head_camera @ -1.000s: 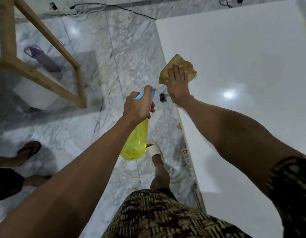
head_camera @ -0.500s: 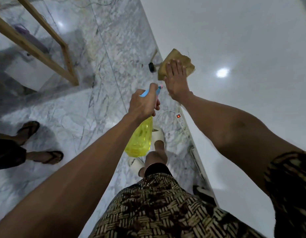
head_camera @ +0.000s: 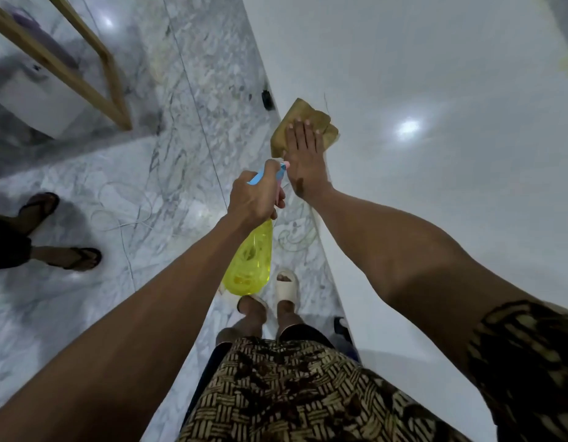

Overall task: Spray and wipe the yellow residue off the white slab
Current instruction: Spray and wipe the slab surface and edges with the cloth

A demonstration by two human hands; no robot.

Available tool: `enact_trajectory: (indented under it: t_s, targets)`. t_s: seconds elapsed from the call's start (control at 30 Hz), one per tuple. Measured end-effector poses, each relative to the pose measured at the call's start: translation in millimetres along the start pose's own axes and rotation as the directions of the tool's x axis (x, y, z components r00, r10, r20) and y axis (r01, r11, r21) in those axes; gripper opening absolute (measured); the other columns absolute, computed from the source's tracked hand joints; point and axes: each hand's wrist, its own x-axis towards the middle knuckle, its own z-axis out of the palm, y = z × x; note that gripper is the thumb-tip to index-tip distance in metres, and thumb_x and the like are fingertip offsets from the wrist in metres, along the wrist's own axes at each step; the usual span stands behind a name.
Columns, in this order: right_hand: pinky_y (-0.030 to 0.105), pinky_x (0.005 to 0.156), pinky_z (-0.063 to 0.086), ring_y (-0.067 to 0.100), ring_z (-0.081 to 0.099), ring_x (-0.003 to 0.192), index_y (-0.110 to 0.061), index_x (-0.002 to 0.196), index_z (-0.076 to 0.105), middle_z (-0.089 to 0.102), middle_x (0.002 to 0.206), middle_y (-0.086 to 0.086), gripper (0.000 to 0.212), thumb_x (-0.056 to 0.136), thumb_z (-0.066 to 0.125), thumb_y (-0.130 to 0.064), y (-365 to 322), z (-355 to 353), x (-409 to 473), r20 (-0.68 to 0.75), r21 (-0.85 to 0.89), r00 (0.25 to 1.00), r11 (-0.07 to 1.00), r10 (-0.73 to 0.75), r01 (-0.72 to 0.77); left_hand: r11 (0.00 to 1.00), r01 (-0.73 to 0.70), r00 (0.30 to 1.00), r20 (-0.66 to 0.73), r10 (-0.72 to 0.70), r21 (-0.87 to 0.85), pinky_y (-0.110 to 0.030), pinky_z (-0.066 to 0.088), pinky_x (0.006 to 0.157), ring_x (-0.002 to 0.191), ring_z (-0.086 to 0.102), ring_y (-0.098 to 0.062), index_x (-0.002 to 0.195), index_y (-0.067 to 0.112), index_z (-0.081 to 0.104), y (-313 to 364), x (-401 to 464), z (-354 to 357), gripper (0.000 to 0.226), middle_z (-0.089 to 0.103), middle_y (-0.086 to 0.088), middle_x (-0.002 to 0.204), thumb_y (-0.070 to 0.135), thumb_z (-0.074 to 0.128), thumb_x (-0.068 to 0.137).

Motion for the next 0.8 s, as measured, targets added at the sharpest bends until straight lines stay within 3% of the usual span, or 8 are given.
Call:
enact_trajectory:
  t_s: [0.2, 0.47, 0.63, 0.8]
  targets:
    - [0.053, 0.113, 0.037, 0.040, 0.047, 0.136, 0.004, 0.139, 0.051, 0.050, 0.145, 0.024, 0.060, 0.088, 0.072, -0.019, 5, 1, -49, -0.101, 0.068, 0.994, 0.997, -0.030, 0.037, 1.000, 0.006, 1.000, -0.003, -0.006, 0.000, -0.029, 0.049, 0.048, 0.064, 0.069, -0.028, 0.079, 0.000, 0.074, -17, -36, 16, 0.055, 0.073, -0.015, 0.072, 0.050, 0.056, 0.095]
    - [0.051, 0.114, 0.032, 0.039, 0.047, 0.137, 0.003, 0.138, 0.052, 0.050, 0.146, 0.022, 0.061, 0.084, 0.074, -0.012, 4, 6, -123, -0.106, 0.036, 0.994, 0.999, -0.017, 0.021, 1.000, -0.026, 1.000, 0.018, 0.026, 0.013, -0.026, 0.047, 0.044, 0.064, 0.068, -0.025, 0.071, 0.004, 0.068, -42, -82, 20, 0.050, 0.071, -0.015, 0.072, 0.041, 0.054, 0.102]
    - [0.055, 0.119, 0.023, 0.043, 0.033, 0.144, 0.006, 0.146, 0.039, 0.037, 0.154, 0.026, 0.064, 0.085, 0.057, 0.003, 8, 7, -202, -0.147, 0.088, 0.989, 0.996, -0.019, 0.032, 0.996, -0.069, 0.997, 0.044, 0.067, 0.053, -0.025, 0.048, 0.046, 0.063, 0.067, -0.023, 0.076, 0.004, 0.072, -74, -128, 16, 0.050, 0.073, -0.015, 0.074, 0.042, 0.053, 0.102]
    - [0.054, 0.121, 0.015, 0.044, 0.025, 0.147, 0.005, 0.150, 0.031, 0.029, 0.157, 0.027, 0.071, 0.085, 0.059, 0.001, 14, 5, -285, -0.130, 0.127, 0.992, 0.992, 0.004, 0.012, 0.993, -0.094, 0.991, 0.101, 0.087, 0.067, -0.029, 0.049, 0.049, 0.060, 0.067, -0.027, 0.082, 0.003, 0.076, -120, -188, 23, 0.056, 0.074, -0.014, 0.070, 0.053, 0.051, 0.090]
